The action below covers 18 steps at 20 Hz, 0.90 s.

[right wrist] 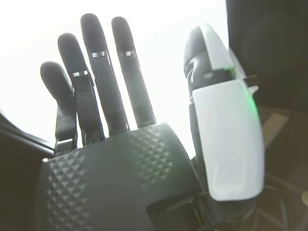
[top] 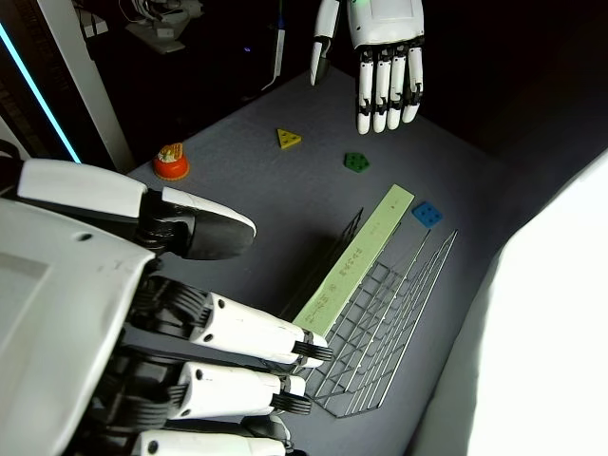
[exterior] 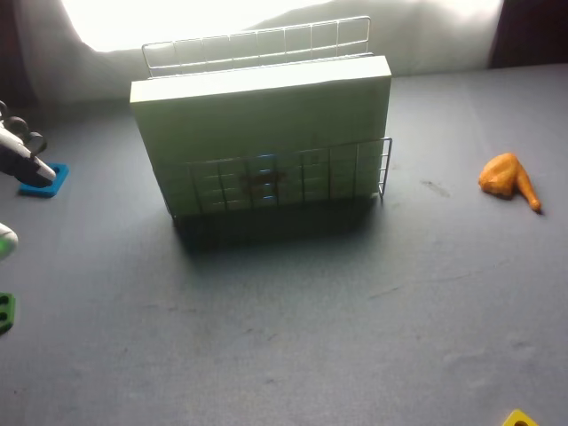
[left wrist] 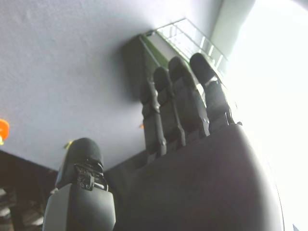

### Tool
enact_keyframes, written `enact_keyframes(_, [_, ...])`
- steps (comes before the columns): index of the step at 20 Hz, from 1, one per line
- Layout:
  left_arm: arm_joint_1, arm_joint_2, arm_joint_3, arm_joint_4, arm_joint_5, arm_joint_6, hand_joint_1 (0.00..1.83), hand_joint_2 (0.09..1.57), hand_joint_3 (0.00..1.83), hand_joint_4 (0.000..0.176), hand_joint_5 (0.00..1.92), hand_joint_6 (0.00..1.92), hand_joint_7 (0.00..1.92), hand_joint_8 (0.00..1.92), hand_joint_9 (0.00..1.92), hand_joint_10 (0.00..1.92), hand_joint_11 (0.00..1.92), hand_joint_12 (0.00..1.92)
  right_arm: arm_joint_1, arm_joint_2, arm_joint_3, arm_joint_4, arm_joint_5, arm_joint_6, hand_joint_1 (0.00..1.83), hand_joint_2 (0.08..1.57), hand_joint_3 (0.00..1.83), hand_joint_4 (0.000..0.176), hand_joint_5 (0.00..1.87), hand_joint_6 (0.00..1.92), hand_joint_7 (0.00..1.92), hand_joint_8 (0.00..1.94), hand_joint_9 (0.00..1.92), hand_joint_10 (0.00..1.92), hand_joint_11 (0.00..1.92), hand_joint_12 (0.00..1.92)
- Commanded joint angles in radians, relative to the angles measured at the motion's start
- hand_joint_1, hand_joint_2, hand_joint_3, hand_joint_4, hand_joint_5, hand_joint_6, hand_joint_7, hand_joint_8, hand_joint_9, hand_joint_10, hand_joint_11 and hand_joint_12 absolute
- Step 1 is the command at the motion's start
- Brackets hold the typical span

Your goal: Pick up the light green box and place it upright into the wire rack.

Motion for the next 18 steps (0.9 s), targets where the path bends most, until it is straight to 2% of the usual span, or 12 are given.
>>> enact_keyframes(1, [-0.008,0.001,0.001,0.010,0.082,0.003,0.16,1.23,0.00,0.000,0.45,0.01,0.46,0.01,0.42,0.02,0.00,0.85,0.018,0.015,-0.009,-0.020,0.064,0.002,0.37,1.16,0.00,0.000,0.71,0.30,0.84,0.21,0.46,1.13,0.17,1.72])
enact_keyframes(3, [-0.004,0.001,0.002,0.010,0.082,0.003,0.18,1.24,0.00,0.000,0.64,0.05,0.76,0.09,0.71,0.15,0.06,1.35,0.015,0.034,-0.038,-0.243,0.094,0.157,0.24,1.17,0.00,0.000,0.70,0.84,0.78,0.82,0.55,1.34,0.27,1.81])
enact_keyframes(4, [-0.007,0.001,0.004,0.010,0.082,0.003,0.17,1.25,0.00,0.000,0.73,0.06,0.84,0.12,0.67,0.48,0.12,1.46,0.007,0.043,-0.060,-0.327,0.123,0.206,0.26,1.16,0.00,0.000,0.70,0.97,0.77,1.02,0.57,1.39,0.31,1.85])
enact_keyframes(5, [-0.007,0.001,0.006,0.010,0.082,0.003,0.17,1.25,0.00,0.000,0.75,0.05,0.85,0.13,0.59,0.72,0.13,1.51,-0.004,0.051,-0.076,-0.361,0.137,0.219,0.26,1.16,0.00,0.000,0.70,1.02,0.75,1.10,0.58,1.41,0.31,1.86])
enact_keyframes(6, [-0.007,0.001,0.007,0.010,0.082,0.003,0.17,1.25,0.00,0.000,0.76,0.04,0.85,0.13,0.54,0.84,0.13,1.50,-0.014,0.058,-0.087,-0.361,0.136,0.219,0.26,1.16,0.00,0.000,0.70,1.03,0.75,1.11,0.58,1.41,0.32,1.86])
enact_keyframes(9, [-0.006,0.002,0.014,0.010,0.082,0.003,0.17,1.25,0.00,0.000,0.76,0.04,0.85,0.14,0.52,0.90,0.13,1.51,-0.049,0.071,-0.108,-0.362,0.137,0.214,0.26,1.16,0.00,0.000,0.70,1.03,0.75,1.12,0.58,1.41,0.32,1.86])
enact_keyframes(10, [-0.006,0.002,0.018,0.010,0.082,0.003,0.17,1.26,0.00,0.000,0.82,0.08,0.87,0.28,0.55,1.03,0.21,1.56,-0.061,0.074,-0.114,-0.365,0.135,0.215,0.27,1.15,0.00,0.000,0.75,0.98,0.79,1.14,0.60,1.44,0.34,1.89])
enact_keyframes(11, [-0.005,0.002,0.018,0.010,0.082,0.003,0.21,1.26,0.00,0.000,0.86,0.15,0.79,0.63,0.54,1.23,0.27,1.63,-0.068,0.075,-0.116,-0.366,0.129,0.216,0.26,1.16,0.00,0.000,0.79,0.99,0.80,1.27,0.59,1.53,0.35,1.91])
enact_keyframes(12, [-0.005,0.002,0.018,0.010,0.082,0.003,0.20,1.27,0.00,0.000,0.76,0.94,0.71,1.29,0.57,1.58,0.37,1.84,-0.075,0.076,-0.119,-0.366,0.122,0.217,0.26,1.17,0.00,0.000,0.83,1.48,0.86,1.70,0.73,1.84,0.55,1.92])
enact_keyframes(14, [-0.005,0.002,0.016,0.010,0.082,0.003,0.18,1.29,0.00,0.000,0.65,1.56,0.66,1.69,0.58,1.85,0.44,1.92,-0.089,0.076,-0.127,-0.379,0.118,0.217,0.27,1.18,0.00,0.000,0.90,1.87,0.95,1.92,0.88,1.92,0.70,1.92])
enact_keyframes(16, [-0.003,0.003,0.016,0.010,0.082,0.003,0.17,1.29,0.00,0.000,0.63,1.67,0.65,1.75,0.58,1.90,0.46,1.92,-0.102,0.076,-0.141,-0.447,0.128,0.252,0.27,1.18,0.00,0.000,0.92,1.92,0.98,1.94,0.92,1.92,0.73,1.92])
enact_keyframes(18, [0.002,0.004,0.016,0.010,0.082,0.003,0.18,1.30,0.00,0.000,0.70,1.76,0.70,1.84,0.64,1.92,0.51,1.92,-0.121,0.082,-0.159,-0.635,0.171,0.398,0.25,1.19,0.00,0.000,0.98,1.92,1.06,1.94,1.00,1.92,0.78,1.92])
